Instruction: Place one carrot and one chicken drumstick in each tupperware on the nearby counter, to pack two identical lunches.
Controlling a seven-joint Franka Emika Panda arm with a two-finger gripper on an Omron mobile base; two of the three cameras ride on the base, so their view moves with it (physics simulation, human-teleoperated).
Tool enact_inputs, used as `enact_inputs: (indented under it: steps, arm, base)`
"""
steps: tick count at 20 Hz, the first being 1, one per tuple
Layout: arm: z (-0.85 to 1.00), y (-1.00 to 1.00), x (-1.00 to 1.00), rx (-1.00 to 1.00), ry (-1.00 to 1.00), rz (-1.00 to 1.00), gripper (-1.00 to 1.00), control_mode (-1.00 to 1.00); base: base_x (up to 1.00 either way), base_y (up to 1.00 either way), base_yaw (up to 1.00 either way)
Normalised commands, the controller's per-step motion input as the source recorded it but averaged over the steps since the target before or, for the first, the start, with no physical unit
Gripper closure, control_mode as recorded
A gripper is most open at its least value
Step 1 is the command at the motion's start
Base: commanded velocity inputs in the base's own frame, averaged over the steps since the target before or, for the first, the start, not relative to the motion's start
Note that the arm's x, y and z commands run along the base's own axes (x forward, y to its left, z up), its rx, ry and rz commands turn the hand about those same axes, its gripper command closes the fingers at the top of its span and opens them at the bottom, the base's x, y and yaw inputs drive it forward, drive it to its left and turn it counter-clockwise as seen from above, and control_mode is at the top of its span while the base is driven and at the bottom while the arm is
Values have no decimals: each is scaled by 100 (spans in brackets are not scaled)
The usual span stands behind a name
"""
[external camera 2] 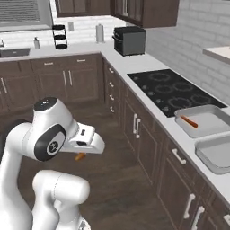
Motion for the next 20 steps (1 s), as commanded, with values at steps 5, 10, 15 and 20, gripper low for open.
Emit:
enact_inputs:
  steps: [5, 10, 15, 20]
  arm:
    - [0, 0, 0, 0, 0, 0, 100, 100]
    - [0, 0, 0, 0, 0, 0, 100, 100]
    - [0, 0, 0, 0, 0, 0, 100, 100]
    - [0, 0, 0, 0, 0, 0, 100, 100]
  base:
    - [100, -19, -30]
    - [100, -3, -59]
    - [67, -29, -75]
    - [14, -69, -88]
